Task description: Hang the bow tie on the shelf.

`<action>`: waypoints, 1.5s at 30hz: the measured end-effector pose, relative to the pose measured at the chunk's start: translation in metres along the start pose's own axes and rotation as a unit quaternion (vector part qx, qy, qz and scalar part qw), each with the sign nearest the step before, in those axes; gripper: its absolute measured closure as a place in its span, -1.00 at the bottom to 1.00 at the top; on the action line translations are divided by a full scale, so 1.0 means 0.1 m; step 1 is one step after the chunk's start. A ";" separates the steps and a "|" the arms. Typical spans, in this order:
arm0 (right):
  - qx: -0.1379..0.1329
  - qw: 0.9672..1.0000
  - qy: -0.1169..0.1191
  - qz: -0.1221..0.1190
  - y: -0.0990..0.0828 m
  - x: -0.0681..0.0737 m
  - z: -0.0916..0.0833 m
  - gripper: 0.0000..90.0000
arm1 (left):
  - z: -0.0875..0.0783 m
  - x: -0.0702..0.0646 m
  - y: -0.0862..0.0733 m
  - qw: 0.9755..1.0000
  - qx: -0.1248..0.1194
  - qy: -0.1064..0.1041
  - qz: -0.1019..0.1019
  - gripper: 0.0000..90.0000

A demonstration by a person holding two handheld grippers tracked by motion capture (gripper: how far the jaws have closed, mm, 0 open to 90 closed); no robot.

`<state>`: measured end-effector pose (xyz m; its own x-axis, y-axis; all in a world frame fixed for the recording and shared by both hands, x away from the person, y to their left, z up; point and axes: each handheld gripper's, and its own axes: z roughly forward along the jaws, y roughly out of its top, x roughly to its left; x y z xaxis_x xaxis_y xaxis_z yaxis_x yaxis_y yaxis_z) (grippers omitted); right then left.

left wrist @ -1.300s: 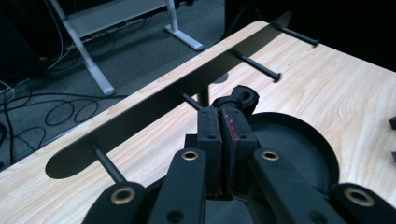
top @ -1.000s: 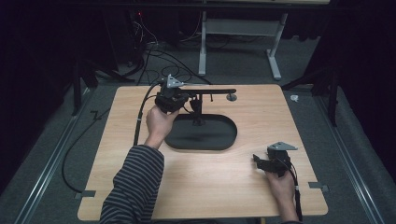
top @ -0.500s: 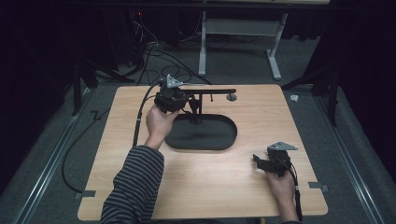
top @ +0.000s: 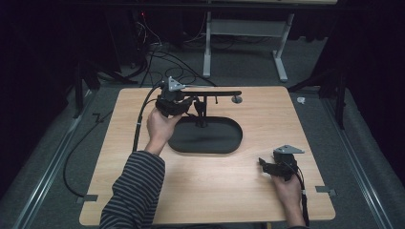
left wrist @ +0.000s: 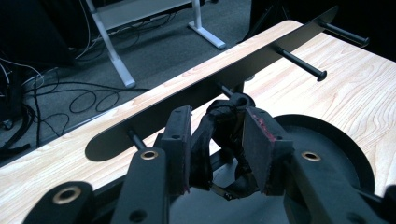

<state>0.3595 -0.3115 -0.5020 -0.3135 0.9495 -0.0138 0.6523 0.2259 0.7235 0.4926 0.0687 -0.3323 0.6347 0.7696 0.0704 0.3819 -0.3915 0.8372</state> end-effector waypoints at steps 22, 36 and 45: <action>0.000 1.000 0.000 -0.002 0.00 0.00 0.00 -0.29 | -0.33 -0.01 -0.19 1.000 -0.023 -0.005 -0.004 0.26; 0.001 1.000 0.001 -0.002 0.00 0.00 0.00 -0.29 | -0.42 -0.01 -0.32 1.000 -0.023 -0.007 -0.009 0.22; 0.001 1.000 0.001 -0.002 0.00 0.00 0.00 -0.29 | -0.48 0.00 -0.39 1.000 -0.024 -0.008 -0.014 0.20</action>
<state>0.3595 -0.3113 -0.5018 -0.3175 0.9481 -0.0151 0.6519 0.2298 0.7226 0.4455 0.1084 -0.3386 0.6359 0.7708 0.0383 0.3666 -0.3453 0.8639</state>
